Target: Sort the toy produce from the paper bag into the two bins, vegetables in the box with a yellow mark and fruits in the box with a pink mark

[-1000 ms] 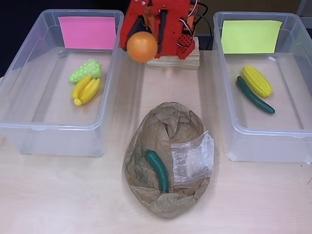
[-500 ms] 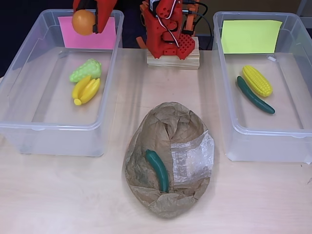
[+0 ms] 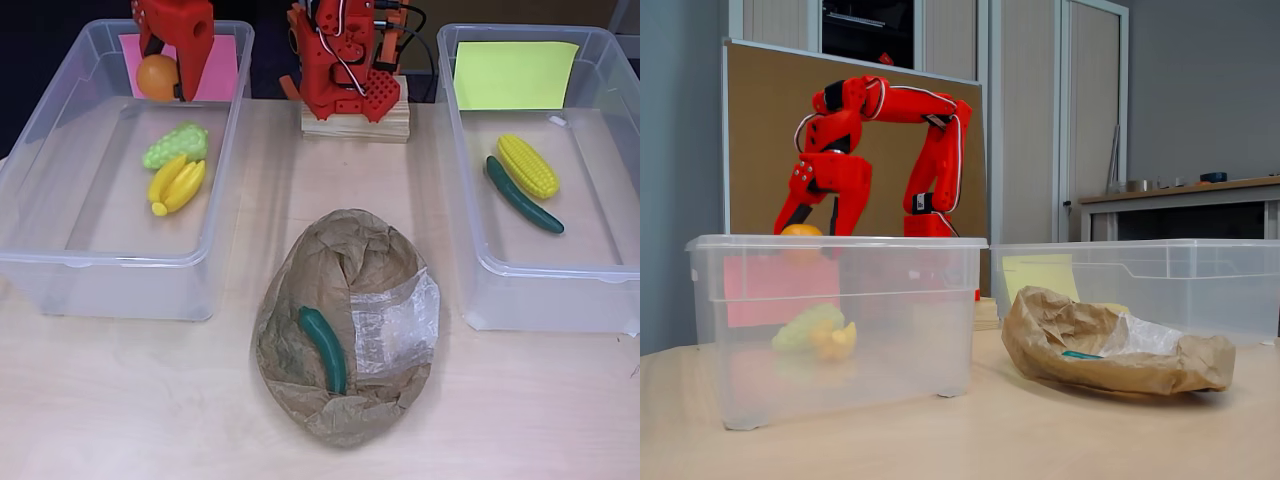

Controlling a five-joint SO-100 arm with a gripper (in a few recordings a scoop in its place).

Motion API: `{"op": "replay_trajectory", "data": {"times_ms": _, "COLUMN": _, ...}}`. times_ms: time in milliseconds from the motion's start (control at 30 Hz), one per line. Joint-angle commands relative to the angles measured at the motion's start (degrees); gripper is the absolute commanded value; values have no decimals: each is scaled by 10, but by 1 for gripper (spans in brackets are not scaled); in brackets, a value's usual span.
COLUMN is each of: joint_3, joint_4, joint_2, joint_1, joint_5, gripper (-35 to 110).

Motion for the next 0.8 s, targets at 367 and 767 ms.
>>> {"op": "replay_trajectory", "data": {"times_ms": 367, "joint_3": -88, "joint_4": -87, "joint_2": -120, "joint_1": 82, "joint_5": 33, "gripper": 41}}
{"op": "replay_trajectory", "data": {"times_ms": 767, "joint_3": -99, "joint_4": -91, "joint_2": -156, "joint_1": 78, "joint_5": 34, "gripper": 58}}
